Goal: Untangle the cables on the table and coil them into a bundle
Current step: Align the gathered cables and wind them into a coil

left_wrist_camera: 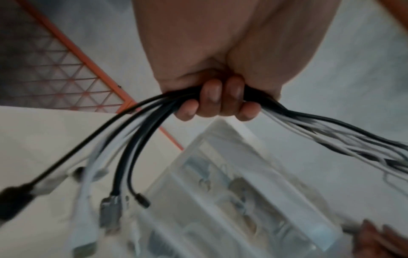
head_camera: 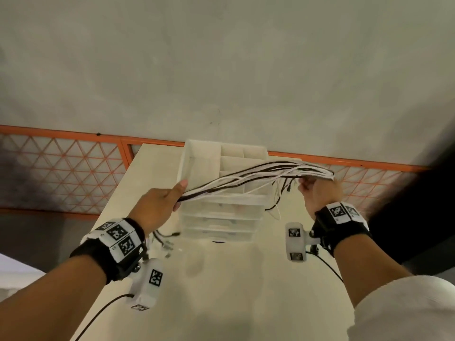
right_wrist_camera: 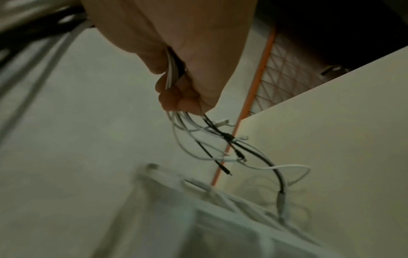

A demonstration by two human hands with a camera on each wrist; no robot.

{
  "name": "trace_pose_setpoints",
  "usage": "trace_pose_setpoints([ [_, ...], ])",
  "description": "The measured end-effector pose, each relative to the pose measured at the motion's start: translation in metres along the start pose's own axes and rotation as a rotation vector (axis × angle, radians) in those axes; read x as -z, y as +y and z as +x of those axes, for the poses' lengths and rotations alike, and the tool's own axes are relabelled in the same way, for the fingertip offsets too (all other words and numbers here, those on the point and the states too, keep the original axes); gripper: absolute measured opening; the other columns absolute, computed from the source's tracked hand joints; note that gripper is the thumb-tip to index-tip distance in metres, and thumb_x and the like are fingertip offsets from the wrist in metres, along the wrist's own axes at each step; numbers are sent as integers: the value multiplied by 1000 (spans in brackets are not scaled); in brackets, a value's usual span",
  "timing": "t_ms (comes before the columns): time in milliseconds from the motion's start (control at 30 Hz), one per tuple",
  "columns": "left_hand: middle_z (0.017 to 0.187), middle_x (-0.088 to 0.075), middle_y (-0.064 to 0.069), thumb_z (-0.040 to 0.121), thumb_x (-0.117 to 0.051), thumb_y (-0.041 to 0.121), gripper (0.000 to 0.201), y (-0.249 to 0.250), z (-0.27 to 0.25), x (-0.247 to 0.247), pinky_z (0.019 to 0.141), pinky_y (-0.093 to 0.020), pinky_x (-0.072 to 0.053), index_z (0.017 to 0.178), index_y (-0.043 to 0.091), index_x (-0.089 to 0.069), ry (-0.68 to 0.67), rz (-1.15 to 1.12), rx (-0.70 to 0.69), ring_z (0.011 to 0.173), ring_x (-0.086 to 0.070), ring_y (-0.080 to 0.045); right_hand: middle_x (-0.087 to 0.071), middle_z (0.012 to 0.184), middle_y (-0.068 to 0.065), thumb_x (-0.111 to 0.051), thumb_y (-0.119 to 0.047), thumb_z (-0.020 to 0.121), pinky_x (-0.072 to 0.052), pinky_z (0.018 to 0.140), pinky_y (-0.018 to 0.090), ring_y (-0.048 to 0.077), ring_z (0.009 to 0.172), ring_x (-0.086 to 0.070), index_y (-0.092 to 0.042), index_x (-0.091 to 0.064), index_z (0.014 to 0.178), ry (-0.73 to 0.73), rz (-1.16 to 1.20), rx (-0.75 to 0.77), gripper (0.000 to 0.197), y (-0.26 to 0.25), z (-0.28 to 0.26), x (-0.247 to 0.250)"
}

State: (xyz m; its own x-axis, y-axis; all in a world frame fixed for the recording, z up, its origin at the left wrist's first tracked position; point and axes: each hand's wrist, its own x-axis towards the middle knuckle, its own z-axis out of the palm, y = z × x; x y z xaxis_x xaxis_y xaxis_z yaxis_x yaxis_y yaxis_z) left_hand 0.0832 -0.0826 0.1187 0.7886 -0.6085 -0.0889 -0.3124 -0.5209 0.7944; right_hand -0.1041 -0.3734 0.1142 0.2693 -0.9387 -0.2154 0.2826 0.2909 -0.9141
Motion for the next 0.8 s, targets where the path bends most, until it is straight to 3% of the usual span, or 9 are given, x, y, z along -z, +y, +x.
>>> trace_pose_setpoints([
  [67, 54, -47, -1, 93, -36, 66, 64, 5, 3, 2, 56, -30, -33, 58, 14, -50, 35, -24, -36, 48, -41, -17, -66, 65, 4, -37, -1, 100, -40, 50, 24, 17, 58, -55, -12, -67, 92, -39, -72, -53, 33, 26, 0, 16],
  [167, 58, -49, -3, 94, -34, 65, 64, 5, 3, 2, 54, -29, -34, 61, 14, -55, 29, -12, -87, 47, -42, -14, -64, 76, 11, -53, -5, 99, -34, 52, 28, 20, 59, -56, -3, -68, 102, -40, -191, -202, 15, 82, -8, 53],
  [233, 61, -51, -5, 95, -34, 63, 62, 4, 0, 0, 56, -29, -37, 62, 15, -57, -13, 29, -109, 51, -46, -17, -65, 76, 12, -57, -5, 98, -33, 51, 28, 21, 58, -54, 2, -67, 109, -12, -333, -286, 16, 116, -17, 82],
  [367, 55, -45, 2, 97, -37, 56, 53, -3, -12, -8, 51, -24, -32, 64, 20, -57, -167, 151, -141, 40, -38, -6, -65, 72, 7, -66, -5, 93, -40, 43, 23, 15, 49, -52, -5, -71, 111, -95, -800, -236, 19, 151, -30, 129],
  [433, 52, -43, 6, 98, -40, 53, 50, -7, -18, -12, 51, -24, -30, 67, 18, -59, -232, 209, -143, 39, -40, -4, -66, 80, 5, -73, -9, 87, -53, 59, 27, 21, 64, -60, -13, -71, 116, -203, -1066, -194, 30, 153, -35, 143],
  [500, 49, -43, 6, 97, -43, 53, 50, -10, -21, -17, 48, -21, -29, 69, 16, -61, -265, 254, -120, 36, -40, -4, -68, 104, 5, -74, -4, 82, -50, 74, 24, 23, 89, -62, -27, -65, 129, -328, -1271, -226, 53, 146, -41, 151],
  [600, 53, -48, 5, 97, -43, 54, 51, -11, -26, -21, 48, -21, -29, 69, 16, -63, -262, 315, -100, 40, -41, -4, -55, 127, 9, -61, 5, 80, -44, 57, 10, 17, 94, -57, -39, -51, 141, -447, -1386, -304, 76, 131, -46, 154],
  [700, 59, -52, 5, 98, -43, 51, 50, -7, -29, -24, 53, -24, -30, 67, 17, -62, -247, 348, -114, 51, -46, -9, -52, 112, 4, -59, -2, 83, -40, 61, 11, 17, 93, -56, -39, -61, 130, -345, -1442, -117, 59, 107, -53, 141],
  [800, 60, -54, 4, 98, -42, 53, 52, 2, -33, -25, 54, -24, -31, 67, 17, -64, -249, 344, -125, 54, -49, -10, -58, 92, -3, -65, -8, 84, -38, 64, 13, 13, 87, -61, -37, -70, 99, -276, -1267, 199, 32, 75, -69, 102],
])
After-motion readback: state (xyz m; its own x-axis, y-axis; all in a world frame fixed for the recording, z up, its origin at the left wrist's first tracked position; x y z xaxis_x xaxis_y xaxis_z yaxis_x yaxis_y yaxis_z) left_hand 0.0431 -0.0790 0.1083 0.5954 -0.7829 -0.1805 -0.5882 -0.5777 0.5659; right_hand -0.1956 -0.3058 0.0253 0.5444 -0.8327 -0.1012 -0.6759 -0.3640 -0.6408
